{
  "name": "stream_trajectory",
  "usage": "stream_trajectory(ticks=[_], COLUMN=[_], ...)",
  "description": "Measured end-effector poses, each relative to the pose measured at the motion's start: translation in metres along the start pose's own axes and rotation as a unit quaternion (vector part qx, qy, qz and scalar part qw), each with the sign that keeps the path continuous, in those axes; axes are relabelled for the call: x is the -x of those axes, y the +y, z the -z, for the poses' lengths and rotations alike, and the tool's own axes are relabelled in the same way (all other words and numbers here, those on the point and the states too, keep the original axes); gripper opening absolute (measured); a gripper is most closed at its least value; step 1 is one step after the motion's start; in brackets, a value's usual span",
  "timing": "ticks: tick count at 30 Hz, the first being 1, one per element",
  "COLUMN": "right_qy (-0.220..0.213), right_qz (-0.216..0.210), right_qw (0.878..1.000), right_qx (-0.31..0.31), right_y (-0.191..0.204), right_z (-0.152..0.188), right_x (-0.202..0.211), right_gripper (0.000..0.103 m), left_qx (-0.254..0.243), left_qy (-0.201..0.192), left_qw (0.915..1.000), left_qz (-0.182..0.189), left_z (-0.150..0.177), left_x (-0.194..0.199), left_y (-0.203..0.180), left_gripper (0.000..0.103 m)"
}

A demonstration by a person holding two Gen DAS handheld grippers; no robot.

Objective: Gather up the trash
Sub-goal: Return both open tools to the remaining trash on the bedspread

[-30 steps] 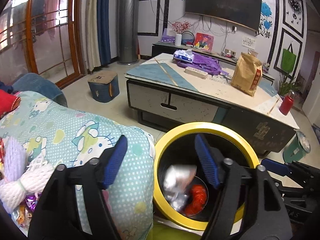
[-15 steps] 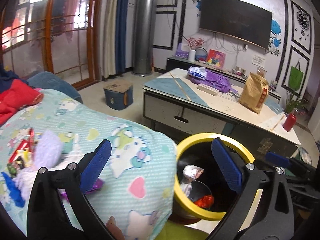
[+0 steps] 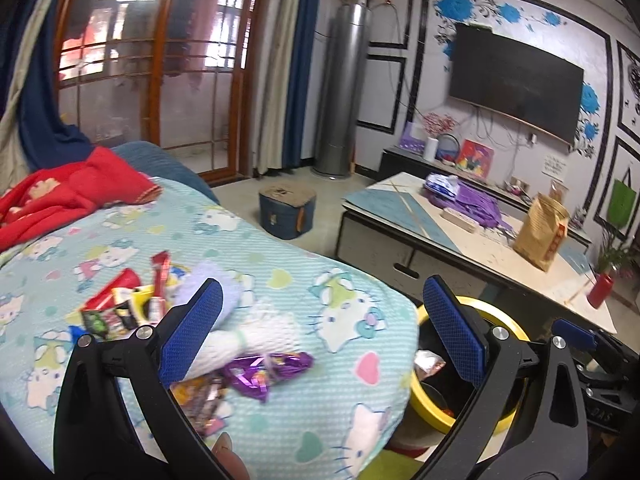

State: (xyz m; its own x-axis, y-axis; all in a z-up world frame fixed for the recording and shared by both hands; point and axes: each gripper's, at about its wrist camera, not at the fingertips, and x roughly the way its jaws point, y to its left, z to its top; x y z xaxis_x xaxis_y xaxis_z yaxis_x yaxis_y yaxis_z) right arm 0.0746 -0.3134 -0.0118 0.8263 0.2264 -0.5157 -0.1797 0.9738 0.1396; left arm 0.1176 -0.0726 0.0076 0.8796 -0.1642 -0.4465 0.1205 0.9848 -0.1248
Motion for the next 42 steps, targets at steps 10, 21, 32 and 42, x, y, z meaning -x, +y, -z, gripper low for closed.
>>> stream_trajectory(ticks=[10, 21, 32, 42], right_qy=[-0.002, 0.003, 0.020, 0.062], right_qz=[-0.036, -0.080, -0.103, -0.101], right_qw=[0.998, 0.995, 0.991, 0.991], right_qx=[0.042, 0.065, 0.080, 0.058], right_y=[0.046, 0.093, 0.126, 0.130], right_z=[-0.006, -0.015, -0.024, -0.032], right_x=[-0.004, -0.017, -0.047, -0.094], right_gripper=[0.073, 0.073, 0.073, 0.073], left_qx=[0.040, 0.062, 0.094, 0.123], left_qy=[-0.013, -0.022, 0.007, 0.046], left_qw=[0.9987, 0.9961, 0.9913, 0.9892], left_qz=[-0.030, -0.059, -0.091, -0.066], left_z=[-0.001, -0.004, 0.000, 0.011], left_x=[0.023, 0.038, 0.040, 0.034], left_y=[0.049, 0.087, 0.140, 0.183], left_gripper=[0.092, 0.092, 0.092, 0.071])
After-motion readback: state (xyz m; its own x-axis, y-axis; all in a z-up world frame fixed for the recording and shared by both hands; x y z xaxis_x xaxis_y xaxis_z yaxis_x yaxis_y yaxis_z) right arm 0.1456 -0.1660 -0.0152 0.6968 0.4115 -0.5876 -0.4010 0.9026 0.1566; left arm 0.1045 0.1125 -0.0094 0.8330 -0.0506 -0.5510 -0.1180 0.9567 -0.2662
